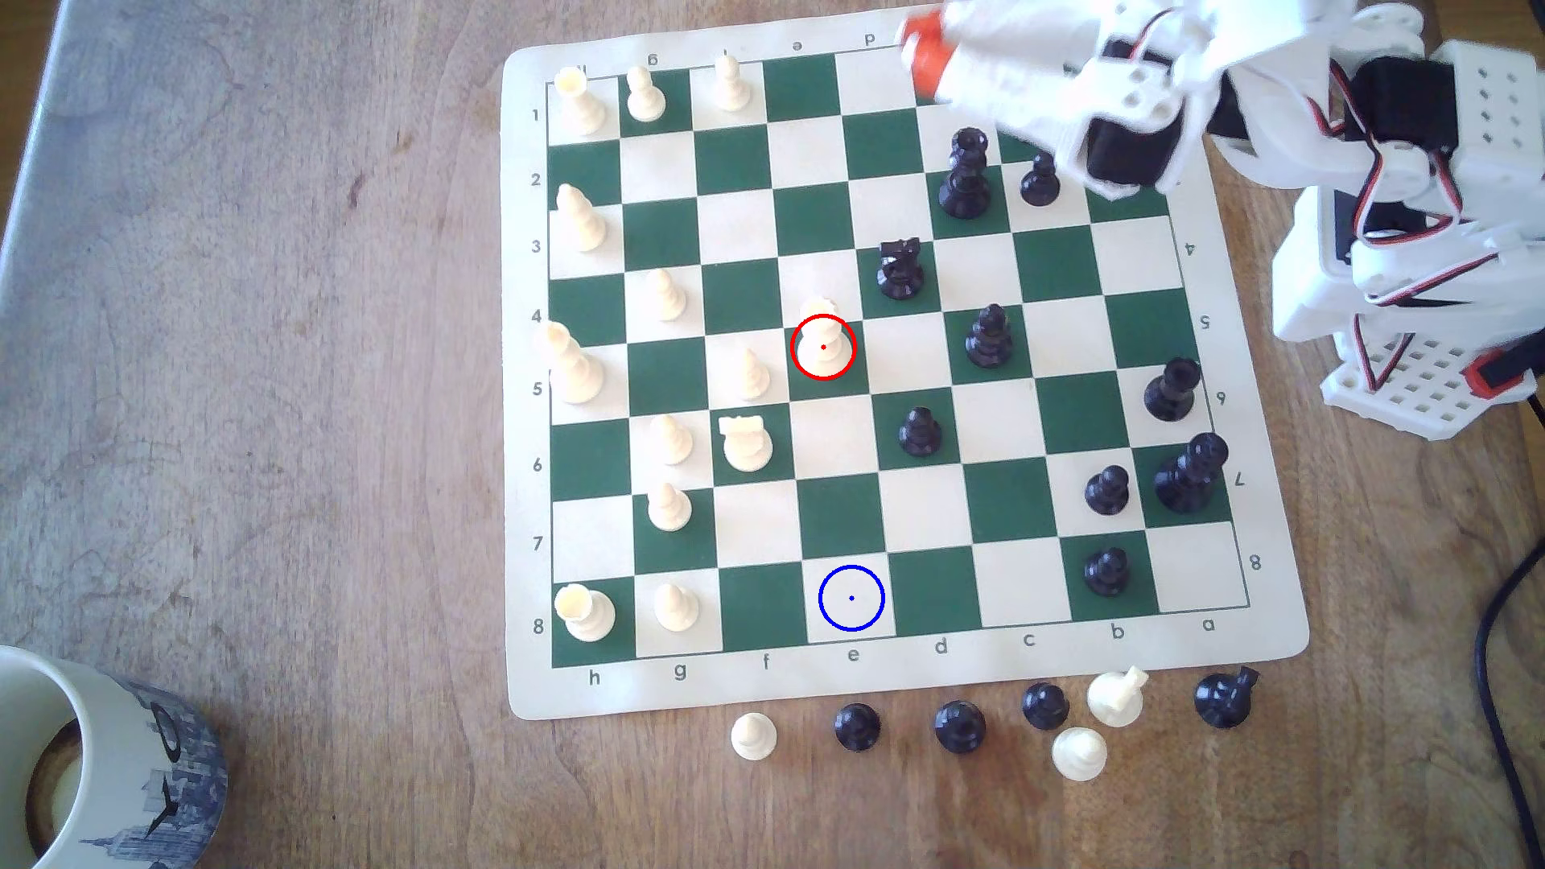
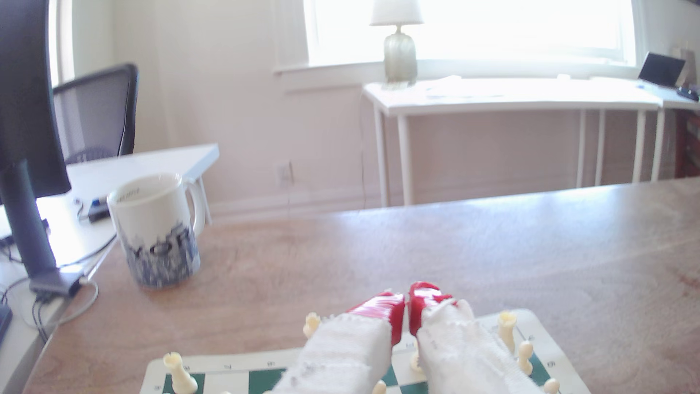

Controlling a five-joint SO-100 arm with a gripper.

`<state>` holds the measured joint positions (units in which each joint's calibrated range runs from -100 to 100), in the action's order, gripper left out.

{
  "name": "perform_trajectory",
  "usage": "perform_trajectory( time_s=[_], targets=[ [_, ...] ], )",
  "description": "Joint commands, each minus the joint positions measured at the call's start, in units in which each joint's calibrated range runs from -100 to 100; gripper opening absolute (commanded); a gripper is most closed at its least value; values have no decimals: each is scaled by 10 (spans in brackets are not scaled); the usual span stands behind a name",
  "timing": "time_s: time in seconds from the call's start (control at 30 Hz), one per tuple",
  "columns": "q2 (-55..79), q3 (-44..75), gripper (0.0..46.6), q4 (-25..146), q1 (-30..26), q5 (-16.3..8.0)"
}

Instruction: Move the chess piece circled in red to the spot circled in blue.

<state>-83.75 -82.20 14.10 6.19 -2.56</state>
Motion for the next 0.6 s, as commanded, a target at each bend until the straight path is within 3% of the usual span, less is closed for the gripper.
perform_trajectory(
  time_s=[0.0, 0.1, 0.27, 0.57],
  targets=[
    [85, 120, 2, 80, -17, -1],
    [179, 213, 4, 149, -35, 1],
    [288, 339, 48, 247, -42, 3],
    [444, 462, 118, 356, -20, -42]
  ],
)
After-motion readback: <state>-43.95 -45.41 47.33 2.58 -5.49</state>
